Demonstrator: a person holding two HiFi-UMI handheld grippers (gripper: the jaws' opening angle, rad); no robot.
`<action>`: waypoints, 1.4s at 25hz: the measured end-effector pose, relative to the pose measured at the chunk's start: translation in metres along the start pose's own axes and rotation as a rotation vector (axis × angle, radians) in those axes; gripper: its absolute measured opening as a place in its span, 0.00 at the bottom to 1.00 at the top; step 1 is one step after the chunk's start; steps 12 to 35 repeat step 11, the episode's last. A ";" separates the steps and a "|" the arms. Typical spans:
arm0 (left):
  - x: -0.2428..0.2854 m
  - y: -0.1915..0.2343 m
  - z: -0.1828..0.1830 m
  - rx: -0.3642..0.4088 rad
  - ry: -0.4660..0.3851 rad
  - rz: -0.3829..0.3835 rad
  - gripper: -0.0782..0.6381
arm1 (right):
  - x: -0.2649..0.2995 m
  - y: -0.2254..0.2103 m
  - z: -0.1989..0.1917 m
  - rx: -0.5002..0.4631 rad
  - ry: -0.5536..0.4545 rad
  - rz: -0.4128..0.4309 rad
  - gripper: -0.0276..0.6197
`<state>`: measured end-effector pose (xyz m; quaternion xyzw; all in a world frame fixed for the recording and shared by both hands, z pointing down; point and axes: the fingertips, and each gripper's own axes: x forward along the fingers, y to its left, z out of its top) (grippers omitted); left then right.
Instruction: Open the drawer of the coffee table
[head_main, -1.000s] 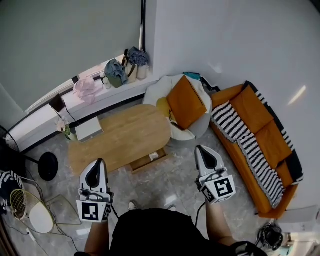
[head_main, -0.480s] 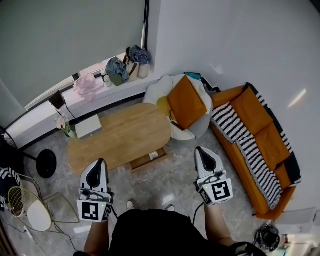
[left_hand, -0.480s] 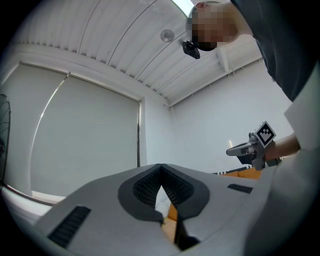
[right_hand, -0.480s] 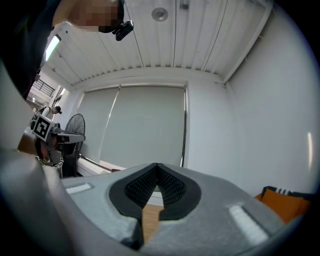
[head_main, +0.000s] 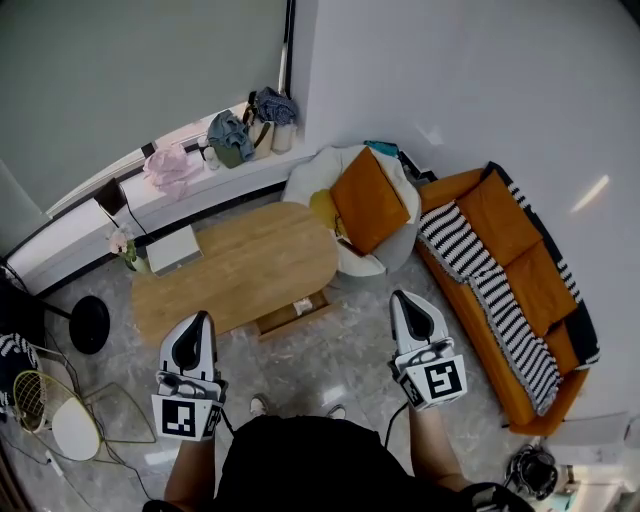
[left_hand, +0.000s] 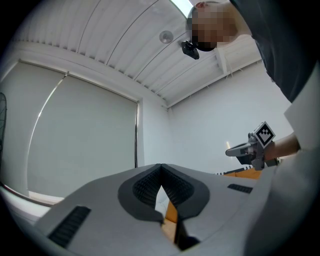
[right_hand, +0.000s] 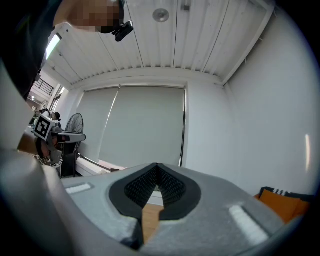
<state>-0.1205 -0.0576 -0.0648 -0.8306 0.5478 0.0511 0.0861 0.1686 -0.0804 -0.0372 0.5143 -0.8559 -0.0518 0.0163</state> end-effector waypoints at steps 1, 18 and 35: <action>-0.001 -0.001 -0.001 -0.008 0.010 0.003 0.12 | -0.002 -0.001 -0.001 -0.002 0.005 -0.005 0.05; -0.007 -0.003 -0.001 -0.004 0.016 0.002 0.12 | -0.010 -0.004 -0.011 -0.008 0.048 -0.034 0.05; -0.007 -0.003 -0.001 -0.004 0.016 0.002 0.12 | -0.010 -0.004 -0.011 -0.008 0.048 -0.034 0.05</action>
